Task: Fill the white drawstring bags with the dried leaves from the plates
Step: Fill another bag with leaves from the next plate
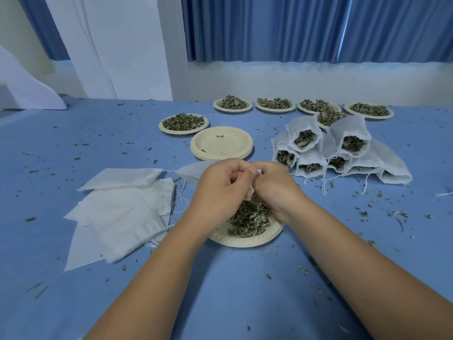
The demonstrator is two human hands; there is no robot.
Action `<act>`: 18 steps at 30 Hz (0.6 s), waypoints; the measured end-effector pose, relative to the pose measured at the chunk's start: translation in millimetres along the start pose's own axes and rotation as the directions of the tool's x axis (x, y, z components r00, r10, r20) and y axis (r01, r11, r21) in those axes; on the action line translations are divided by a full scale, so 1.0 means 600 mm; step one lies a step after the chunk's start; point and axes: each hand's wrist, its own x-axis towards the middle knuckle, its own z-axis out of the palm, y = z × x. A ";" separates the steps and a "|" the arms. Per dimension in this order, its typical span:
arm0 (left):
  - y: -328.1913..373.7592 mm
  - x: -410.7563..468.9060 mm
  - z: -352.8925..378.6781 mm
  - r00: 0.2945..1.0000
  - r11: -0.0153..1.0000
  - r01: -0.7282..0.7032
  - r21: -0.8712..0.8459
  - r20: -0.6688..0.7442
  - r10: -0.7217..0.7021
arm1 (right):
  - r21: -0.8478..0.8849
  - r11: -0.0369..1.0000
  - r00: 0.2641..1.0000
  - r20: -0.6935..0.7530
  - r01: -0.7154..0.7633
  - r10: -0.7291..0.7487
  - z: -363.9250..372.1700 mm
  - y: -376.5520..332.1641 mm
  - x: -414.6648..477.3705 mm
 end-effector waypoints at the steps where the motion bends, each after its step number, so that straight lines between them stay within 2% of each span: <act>1: -0.001 0.001 -0.001 1.000 1.000 0.003 0.006 -0.021 -0.003 | -0.004 1.000 1.000 -0.001 -0.008 0.008 -0.002 0.000 0.001; 6: -0.005 0.010 -0.020 0.983 0.999 0.039 -0.008 -0.177 -0.040 | 0.263 0.953 0.970 0.227 -0.149 0.089 -0.019 -0.012 0.001; 8: -0.006 0.011 -0.021 0.979 0.999 0.033 -0.004 -0.202 -0.033 | 0.313 0.931 0.944 0.318 -0.187 0.083 -0.030 -0.019 -0.002; 10: -0.007 0.012 -0.022 0.977 1.000 0.025 0.016 -0.214 -0.021 | 0.277 0.946 0.944 0.321 -0.167 0.073 -0.032 -0.020 -0.007; 15: -0.007 0.009 -0.014 0.996 0.998 0.050 -0.037 -0.072 -0.053 | -0.043 0.999 0.995 0.094 0.029 -0.025 -0.010 -0.007 -0.007; 18: -0.013 0.014 -0.019 0.978 0.999 0.050 0.015 -0.203 -0.046 | -0.035 0.999 0.990 0.141 0.024 -0.019 -0.007 -0.009 -0.005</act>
